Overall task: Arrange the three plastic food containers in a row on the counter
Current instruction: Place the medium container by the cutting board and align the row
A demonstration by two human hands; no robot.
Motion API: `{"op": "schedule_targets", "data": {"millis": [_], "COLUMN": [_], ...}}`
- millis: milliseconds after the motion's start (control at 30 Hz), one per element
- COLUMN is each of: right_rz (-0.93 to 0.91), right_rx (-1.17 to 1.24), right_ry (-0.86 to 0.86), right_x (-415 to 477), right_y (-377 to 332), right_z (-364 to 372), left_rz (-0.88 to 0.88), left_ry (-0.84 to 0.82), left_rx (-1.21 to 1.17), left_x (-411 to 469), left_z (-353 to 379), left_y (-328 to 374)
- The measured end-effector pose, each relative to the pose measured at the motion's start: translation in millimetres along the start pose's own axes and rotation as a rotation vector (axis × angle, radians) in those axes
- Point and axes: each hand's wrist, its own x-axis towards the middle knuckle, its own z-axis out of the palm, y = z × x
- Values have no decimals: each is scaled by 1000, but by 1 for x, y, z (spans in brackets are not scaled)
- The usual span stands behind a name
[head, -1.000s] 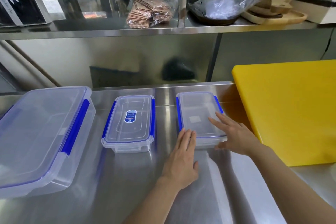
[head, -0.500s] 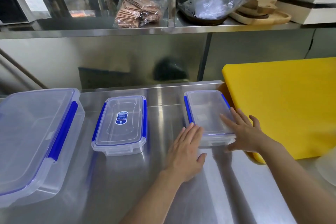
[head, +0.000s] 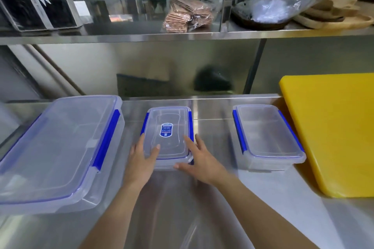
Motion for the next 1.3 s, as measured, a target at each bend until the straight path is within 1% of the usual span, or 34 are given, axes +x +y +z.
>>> {"op": "schedule_targets", "data": {"millis": [33, 100, 133, 233, 333, 400, 467, 533, 600, 633, 667, 733, 767, 800, 833, 900, 967, 1033, 1133, 1167, 1300], "right_rz": [-10, -83, -84, -89, -79, -74, -100, -181, -285, -325, -346, -358, -364, -361, -352, -342, -354, -376, -346, -346, -306], "right_rx": [11, -18, -27, -75, -163, -244, -251, -214, -225, -241, -254, -264, -272, -286, -295, -269, -189, -98, 91, 136, 246], "right_ry": [14, -1, 19, 59, 44, 77, 193, 330, 427, 464, 491, 491, 465, 432, 397, 336, 257, 143, -74, -116, -139], "right_x": [1, 9, 10, 12, 12, 10, 4, -5, -11, -13, -14, -14, -13, -12, -11, -8, -7, -7, -8, -9, -9], "right_y": [2, -29, -28, -27, -19, -18, -21, -33, -47, -53, -58, -67, -73, -76, -79, -81, -85, -95, -119, -126, -141], "right_z": [2, 15, 13, 7, 3, 1, -3, -6, -4, -1, 4, 16, 23, 30, 34, 41, 47, 58, 78, 84, 96], "left_rz": [11, -1, 15, 10, 17, 47, 114, 225, 293, 281, 230, 78, 32, 11, 14, 40, 54, 60, 78, 88, 92], "left_ry": [16, 148, 167, 146, 109, 149, 296, 501, 654, 665, 603, 350, 235, 147, 98, 64, 56, 46, 5, -2, 21], "left_rx": [10, 9, 41, 120, 225, 273, 224, 214, 348, 444, 539, 706, 769, 813, 838, 862, 866, 868, 842, 843, 843], "left_x": [-1, -6, -5, -2, -4, -9, -17, -21, -16, -12, -8, -6, -6, -4, -2, 3, 5, 4, -1, -3, -6], "left_z": [5, -22, -20, -19, -18, -23, -39, -67, -96, -109, -119, -131, -137, -139, -141, -142, -143, -143, -139, -136, -131], "left_y": [4, -4, -1, 3, 7, 10, 15, 18, 16, 14, 11, -1, -9, -17, -21, -24, -24, -24, -23, -22, -18]}}
